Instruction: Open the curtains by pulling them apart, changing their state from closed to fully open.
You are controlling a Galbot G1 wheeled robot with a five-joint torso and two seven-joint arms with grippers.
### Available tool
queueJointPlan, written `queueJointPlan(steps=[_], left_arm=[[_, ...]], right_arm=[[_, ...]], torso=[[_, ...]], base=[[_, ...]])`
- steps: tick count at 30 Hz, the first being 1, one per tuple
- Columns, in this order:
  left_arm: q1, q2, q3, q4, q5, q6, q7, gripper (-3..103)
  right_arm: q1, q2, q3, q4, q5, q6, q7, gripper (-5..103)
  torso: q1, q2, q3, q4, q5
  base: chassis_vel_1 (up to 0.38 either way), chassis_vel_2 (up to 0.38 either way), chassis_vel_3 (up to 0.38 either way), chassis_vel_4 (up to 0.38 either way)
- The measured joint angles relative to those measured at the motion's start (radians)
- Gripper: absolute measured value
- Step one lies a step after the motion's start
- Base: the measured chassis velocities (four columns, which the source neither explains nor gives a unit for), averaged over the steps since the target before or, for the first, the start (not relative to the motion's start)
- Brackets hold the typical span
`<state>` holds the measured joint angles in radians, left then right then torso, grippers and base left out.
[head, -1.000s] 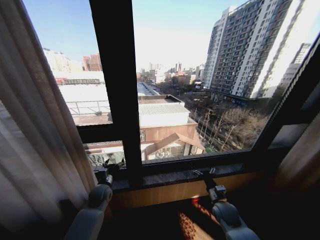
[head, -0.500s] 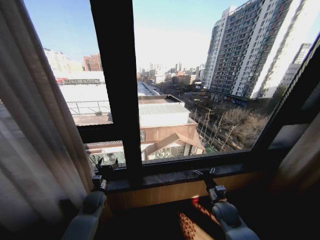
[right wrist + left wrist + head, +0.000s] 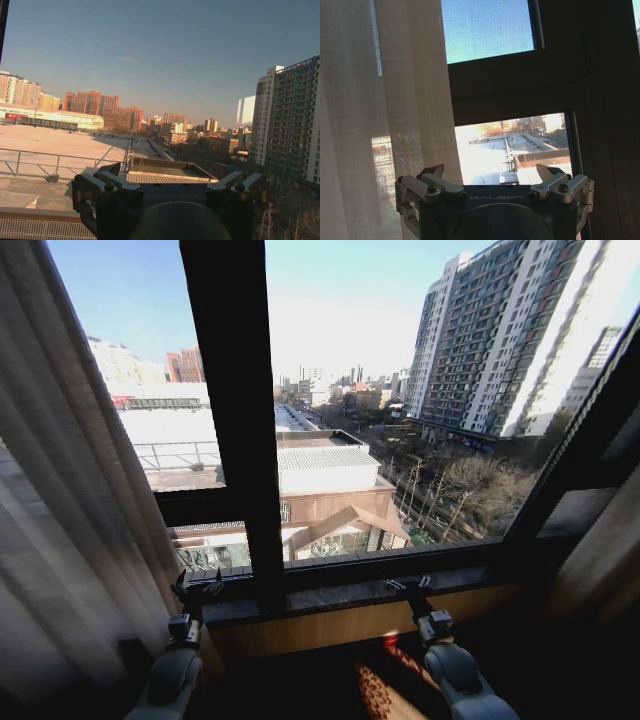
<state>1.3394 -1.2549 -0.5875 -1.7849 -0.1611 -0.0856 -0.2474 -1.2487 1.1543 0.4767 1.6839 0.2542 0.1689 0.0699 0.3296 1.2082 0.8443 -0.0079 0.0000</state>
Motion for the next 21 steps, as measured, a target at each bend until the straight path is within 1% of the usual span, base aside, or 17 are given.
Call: queueJointPlan(steps=[1,2,3,4,5,7,8,10,11,13,15,16,18,21], left_arm=[[0.044,-0.008,-0.038,-0.029,0.001,-0.003,-0.03,100],[0.061,-0.01,-0.06,-0.038,0.002,-0.006,-0.046,100],[0.068,-0.011,-0.072,-0.04,0.002,-0.008,-0.054,100],[0.077,-0.011,-0.093,-0.041,0.003,-0.01,-0.063,103],[0.077,-0.011,-0.093,-0.041,0.003,-0.01,-0.063,103],[0.089,0.001,-0.133,-0.035,-0.012,-0.013,-0.069,100],[0.09,0.009,-0.142,-0.027,-0.02,-0.017,-0.068,100],[0.09,0.03,-0.153,-0.005,-0.045,-0.034,-0.052,99],[0.09,0.03,-0.153,-0.005,-0.045,-0.034,-0.052,99],[0.079,0.062,-0.154,0.019,-0.092,-0.049,-0.015,99],[0.064,0.082,-0.146,0.037,-0.122,-0.053,0.005,99],[0.064,0.082,-0.146,0.037,-0.122,-0.053,0.005,99],[0.022,0.116,-0.111,0.078,-0.17,-0.058,0.041,97],[-0.022,0.137,-0.062,0.109,-0.209,-0.058,0.07,100]], right_arm=[[0.0,0.0,0.0,0.0,0.0,0.0,0.0,100],[0.0,0.0,0.0,0.0,0.0,0.0,0.0,100],[0.0,0.0,0.0,0.0,0.0,0.0,0.0,100],[0.0,0.0,0.0,0.0,0.0,0.0,0.0,100],[0.0,0.0,0.0,0.0,0.0,0.0,0.0,100],[0.0,0.0,0.0,0.0,0.0,0.0,0.0,100],[0.0,0.0,0.0,0.0,0.0,0.0,0.0,100],[0.0,0.0,0.0,0.0,0.0,0.0,0.0,100],[0.0,0.0,0.0,0.0,0.0,0.0,0.0,100],[0.0,0.0,0.0,0.0,0.0,0.0,0.0,100],[0.0,0.0,0.0,0.0,0.0,0.0,0.0,100],[0.0,0.0,0.0,0.0,0.0,0.0,0.0,100],[0.0,0.0,0.0,0.0,0.0,0.0,0.0,100],[0.0,0.0,0.0,0.0,0.0,0.0,0.0,100]], torso=[[0.0,0.0,0.0,0.0,-0.0001],[0.0,0.0,0.0,0.0,0.0],[0.0,0.0,0.0,0.0,0.0],[0.0,0.0,0.0,0.0,0.0],[0.0,0.0,0.0,0.0,0.0],[0.0,0.0,0.0,0.0,0.0001],[0.0,0.0,0.0,0.0,0.0001],[0.0,0.0,0.0,0.0,-0.0002],[0.0,0.0,0.0,0.0,-0.0002],[0.0,0.0,0.0,0.0001,-0.0002],[0.0,0.0,0.0,0.0,0.0],[0.0,0.0,0.0,0.0,0.0],[0.0,0.0,0.0,0.0,-0.0001],[0.0,0.0,0.0,-0.0002,-0.0002]], base=[[0.0,0.0,0.0,0.0],[0.0,0.0,0.0,0.0],[0.0,0.0,0.0,0.0],[0.0,0.0,0.0,0.0],[0.0,0.0,0.0,0.0],[0.0,0.0,0.0,0.0],[0.0,0.0,0.0,0.0],[0.0,0.0,0.0,0.0],[0.0,0.0,0.0,0.0],[0.0,0.0,0.0,0.0],[0.0,0.0,0.0,0.0],[0.0,0.0,0.0,0.0],[0.0,0.0,0.0,0.0],[0.0,0.0,0.0,0.0]])
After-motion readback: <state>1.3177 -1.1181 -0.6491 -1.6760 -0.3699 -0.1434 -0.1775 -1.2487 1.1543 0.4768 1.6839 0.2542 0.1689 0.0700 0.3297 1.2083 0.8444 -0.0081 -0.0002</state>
